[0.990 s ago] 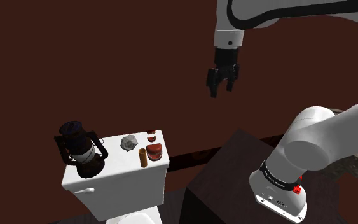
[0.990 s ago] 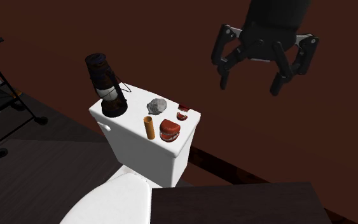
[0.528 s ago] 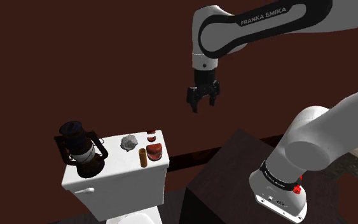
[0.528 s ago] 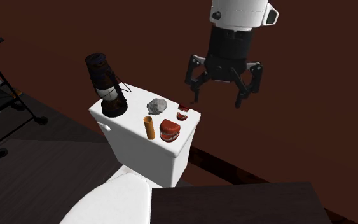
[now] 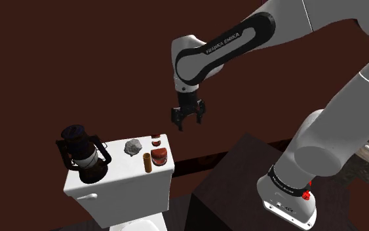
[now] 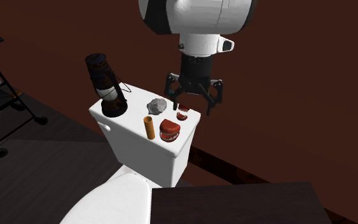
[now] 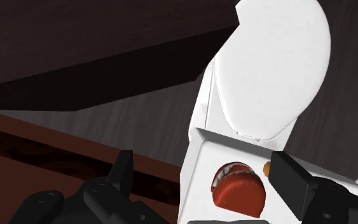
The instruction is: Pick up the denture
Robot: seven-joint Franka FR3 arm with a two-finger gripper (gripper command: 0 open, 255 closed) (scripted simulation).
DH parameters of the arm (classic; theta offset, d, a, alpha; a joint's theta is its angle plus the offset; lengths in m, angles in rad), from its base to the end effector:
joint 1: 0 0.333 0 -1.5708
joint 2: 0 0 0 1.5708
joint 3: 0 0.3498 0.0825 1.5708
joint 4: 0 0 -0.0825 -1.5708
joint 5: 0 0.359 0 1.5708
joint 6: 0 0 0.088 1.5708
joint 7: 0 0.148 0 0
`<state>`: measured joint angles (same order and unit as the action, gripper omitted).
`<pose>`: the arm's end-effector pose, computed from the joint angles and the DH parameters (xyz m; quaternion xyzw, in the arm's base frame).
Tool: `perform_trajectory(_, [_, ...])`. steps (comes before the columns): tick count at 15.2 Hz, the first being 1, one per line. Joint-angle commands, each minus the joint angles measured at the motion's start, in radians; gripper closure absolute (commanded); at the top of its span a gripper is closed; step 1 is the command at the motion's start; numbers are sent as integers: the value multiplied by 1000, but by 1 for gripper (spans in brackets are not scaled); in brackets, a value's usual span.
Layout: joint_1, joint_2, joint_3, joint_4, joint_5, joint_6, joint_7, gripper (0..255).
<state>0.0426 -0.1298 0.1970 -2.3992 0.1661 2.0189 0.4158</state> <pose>0.3984 0.1135 0.3572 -0.9813 0.1343 0.1368 0.0139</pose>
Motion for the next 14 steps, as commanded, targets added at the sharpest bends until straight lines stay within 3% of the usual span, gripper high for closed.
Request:
perform_trajectory(1, [8, 75, 15, 23, -4, 43, 39, 0])
perform_trajectory(8, [41, 370, 31, 173, -54, 154, 166, 0])
perform_trajectory(14, [88, 621, 13, 350, -95, 198, 258, 0])
